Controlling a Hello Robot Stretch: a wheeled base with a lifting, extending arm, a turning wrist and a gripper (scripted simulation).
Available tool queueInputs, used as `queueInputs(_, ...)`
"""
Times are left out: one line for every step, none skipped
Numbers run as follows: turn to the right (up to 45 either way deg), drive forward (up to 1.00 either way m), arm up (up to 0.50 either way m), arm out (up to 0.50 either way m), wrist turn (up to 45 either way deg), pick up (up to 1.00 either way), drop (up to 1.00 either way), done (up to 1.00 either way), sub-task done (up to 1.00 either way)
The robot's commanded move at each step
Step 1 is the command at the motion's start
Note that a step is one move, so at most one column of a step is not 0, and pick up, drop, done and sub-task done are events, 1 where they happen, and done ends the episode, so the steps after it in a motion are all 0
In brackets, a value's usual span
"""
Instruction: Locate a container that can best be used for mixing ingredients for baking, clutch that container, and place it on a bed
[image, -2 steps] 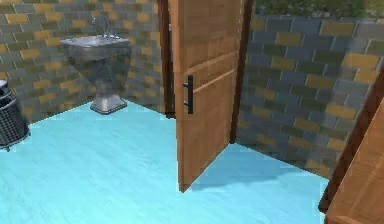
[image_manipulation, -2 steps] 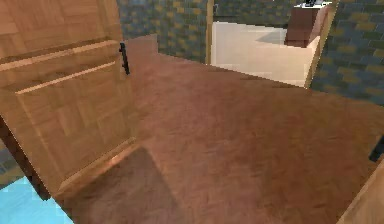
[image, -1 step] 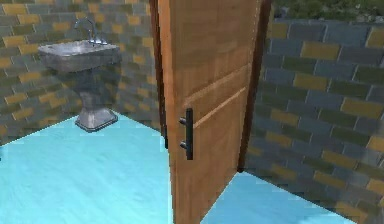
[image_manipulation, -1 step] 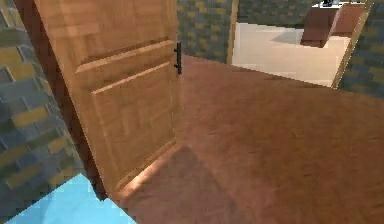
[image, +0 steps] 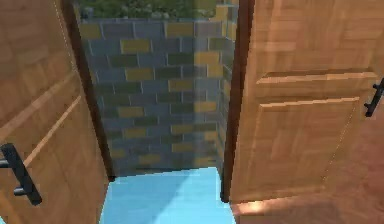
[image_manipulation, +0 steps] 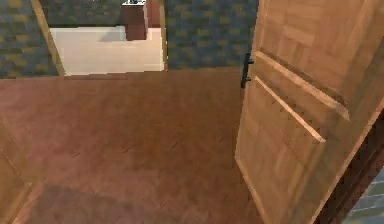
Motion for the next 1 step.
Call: queueInputs(45.0, 0.00, 0.00, 0.00, 0.0, 0.00, 0.00, 0.00, 0.00)
